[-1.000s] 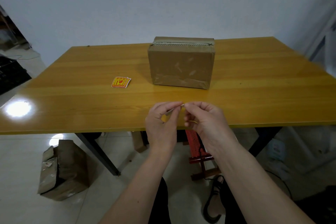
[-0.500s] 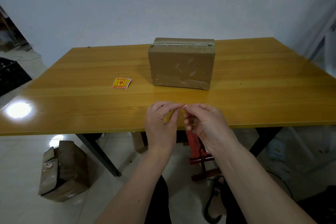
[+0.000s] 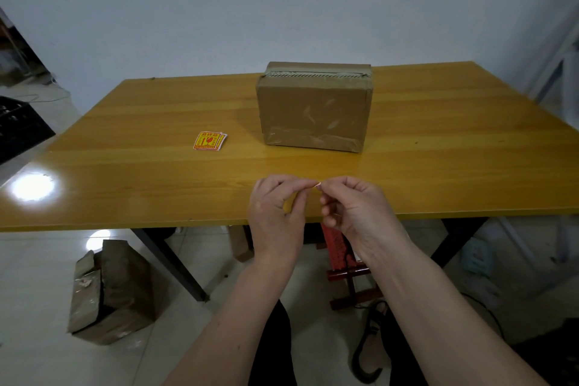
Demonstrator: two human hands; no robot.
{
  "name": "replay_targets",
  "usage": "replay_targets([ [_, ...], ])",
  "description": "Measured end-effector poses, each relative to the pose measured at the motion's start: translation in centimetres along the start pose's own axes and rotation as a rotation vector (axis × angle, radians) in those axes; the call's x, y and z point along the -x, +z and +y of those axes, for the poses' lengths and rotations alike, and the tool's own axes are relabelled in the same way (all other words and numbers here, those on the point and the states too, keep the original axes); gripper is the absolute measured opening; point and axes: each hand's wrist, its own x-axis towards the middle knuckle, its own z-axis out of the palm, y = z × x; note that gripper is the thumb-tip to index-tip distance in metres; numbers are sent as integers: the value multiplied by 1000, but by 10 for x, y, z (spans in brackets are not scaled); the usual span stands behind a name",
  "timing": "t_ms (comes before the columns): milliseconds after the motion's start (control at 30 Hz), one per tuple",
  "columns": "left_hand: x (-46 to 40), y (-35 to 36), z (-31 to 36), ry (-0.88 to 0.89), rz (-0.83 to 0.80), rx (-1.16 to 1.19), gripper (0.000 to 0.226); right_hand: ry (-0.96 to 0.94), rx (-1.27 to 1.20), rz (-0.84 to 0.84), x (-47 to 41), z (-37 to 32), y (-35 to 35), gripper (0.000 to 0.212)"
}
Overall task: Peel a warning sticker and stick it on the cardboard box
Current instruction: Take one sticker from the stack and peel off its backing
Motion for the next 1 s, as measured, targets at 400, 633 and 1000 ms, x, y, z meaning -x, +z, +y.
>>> replay_targets([
  [400,2,0,-1,58,20,-47,20,18,13,13,1,-1,0,18],
  [633,3,1,-2,26,8,5,19,-19,11,8,2,2,1,17],
  [1000,2,-6,19,-276,-139,356,16,-252,235,45,3,3,2,24],
])
